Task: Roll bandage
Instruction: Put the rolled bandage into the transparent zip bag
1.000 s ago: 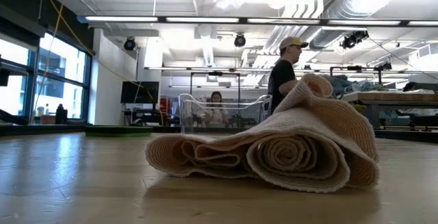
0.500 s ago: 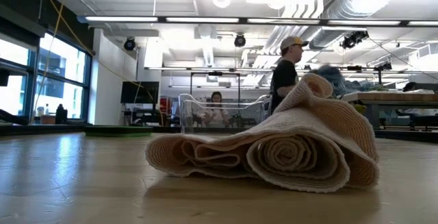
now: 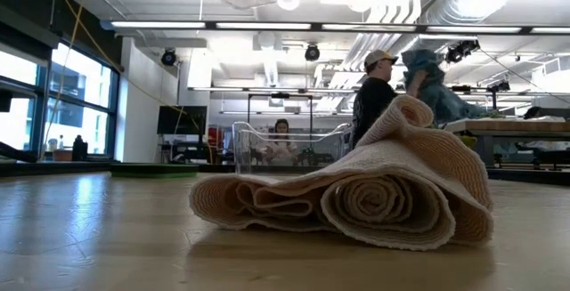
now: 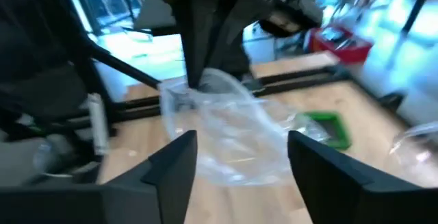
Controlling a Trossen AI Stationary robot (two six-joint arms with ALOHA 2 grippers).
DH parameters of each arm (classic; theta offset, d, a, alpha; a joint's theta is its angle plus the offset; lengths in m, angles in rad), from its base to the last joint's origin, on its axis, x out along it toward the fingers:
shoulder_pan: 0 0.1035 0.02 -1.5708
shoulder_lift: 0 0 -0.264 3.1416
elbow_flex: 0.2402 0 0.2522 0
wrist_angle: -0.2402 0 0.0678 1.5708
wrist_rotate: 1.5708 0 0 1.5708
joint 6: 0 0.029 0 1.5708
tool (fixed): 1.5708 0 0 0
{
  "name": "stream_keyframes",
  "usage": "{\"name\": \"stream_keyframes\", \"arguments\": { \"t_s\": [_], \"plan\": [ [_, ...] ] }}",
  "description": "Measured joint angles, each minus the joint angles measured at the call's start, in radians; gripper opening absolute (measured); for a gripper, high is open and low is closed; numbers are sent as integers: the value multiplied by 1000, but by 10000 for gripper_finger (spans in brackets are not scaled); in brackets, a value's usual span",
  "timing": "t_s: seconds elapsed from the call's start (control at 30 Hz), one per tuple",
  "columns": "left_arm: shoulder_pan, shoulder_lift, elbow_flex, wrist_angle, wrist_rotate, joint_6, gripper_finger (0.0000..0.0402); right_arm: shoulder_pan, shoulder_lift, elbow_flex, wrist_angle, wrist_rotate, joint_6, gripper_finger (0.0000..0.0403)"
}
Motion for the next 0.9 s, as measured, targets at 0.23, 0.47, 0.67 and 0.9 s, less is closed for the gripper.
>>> {"name": "stream_keyframes", "arguments": {
  "t_s": [0.23,0.47,0.67,0.9],
  "plan": [
    [-1,12,0,7,3,-51,0,-18,5,0,6,78,-205,231],
    [4,28,0,60,1,-85,0,-54,15,0,-9,-65,-206,227],
    [2,46,0,75,4,-96,0,-76,13,0,-48,-80,-222,224],
    [1,47,0,118,24,-111,0,-88,13,0,-99,-135,-222,204]
  ]
}}
